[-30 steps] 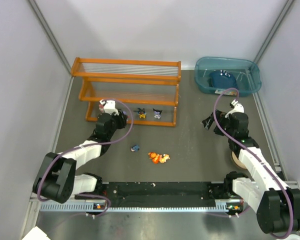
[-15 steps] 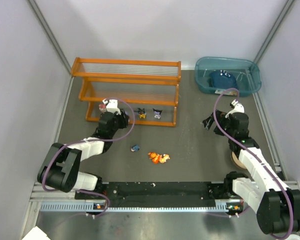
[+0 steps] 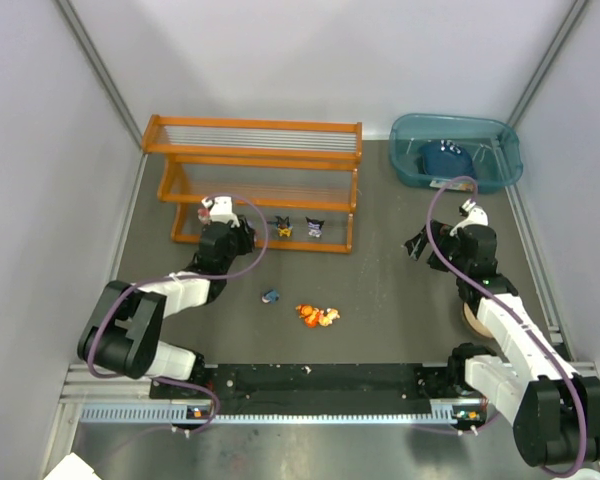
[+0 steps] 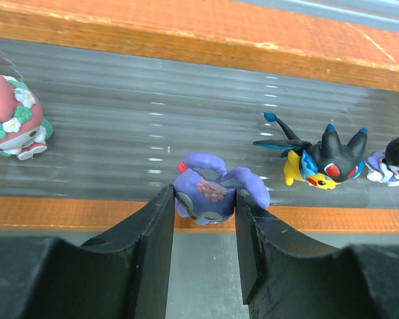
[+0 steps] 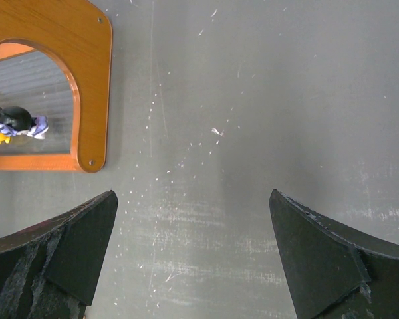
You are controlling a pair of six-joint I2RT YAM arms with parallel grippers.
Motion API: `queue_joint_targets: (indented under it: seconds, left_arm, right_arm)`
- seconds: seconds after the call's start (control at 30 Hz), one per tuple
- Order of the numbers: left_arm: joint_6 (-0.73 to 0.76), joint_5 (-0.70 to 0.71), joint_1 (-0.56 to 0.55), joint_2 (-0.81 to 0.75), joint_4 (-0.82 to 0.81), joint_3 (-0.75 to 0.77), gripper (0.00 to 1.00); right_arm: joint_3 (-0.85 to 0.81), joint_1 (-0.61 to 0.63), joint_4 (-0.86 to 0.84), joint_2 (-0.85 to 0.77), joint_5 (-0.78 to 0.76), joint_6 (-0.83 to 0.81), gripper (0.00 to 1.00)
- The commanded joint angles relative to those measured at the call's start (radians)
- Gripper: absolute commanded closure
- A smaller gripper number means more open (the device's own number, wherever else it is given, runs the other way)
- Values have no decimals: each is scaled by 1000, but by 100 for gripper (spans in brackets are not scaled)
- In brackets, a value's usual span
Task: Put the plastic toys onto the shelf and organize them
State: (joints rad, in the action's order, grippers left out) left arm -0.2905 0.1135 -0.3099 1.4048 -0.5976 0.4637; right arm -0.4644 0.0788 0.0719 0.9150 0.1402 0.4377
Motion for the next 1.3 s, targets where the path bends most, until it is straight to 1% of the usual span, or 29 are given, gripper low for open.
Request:
queue_joint_targets:
  seconds: [0.0,0.4,0.63,0.8,1.1,1.27]
  left_arm:
    - [-35,48,5,20,-57,49,100]
    - [-36,103,5,83,-53,115,100]
    - [-39,132,5,95,-56,116,100]
    - [-35,127,5,94,-82,99,100]
    - [-58,213,-6,92,-47,107,100]
    - [-45,199,-11,103,-50,115,100]
  right_arm:
    - [-5,10,-30,4,-4,-14,1]
    - [-8,9,-30,15,-11,-21,1]
    - [-8,10,-34,25,-10,-19,1]
    - [-10,10,-35,30,-7,-17,1]
    - [-8,9,-35,28,-2,-17,1]
    - [-8,9,-37,25,-2,-17,1]
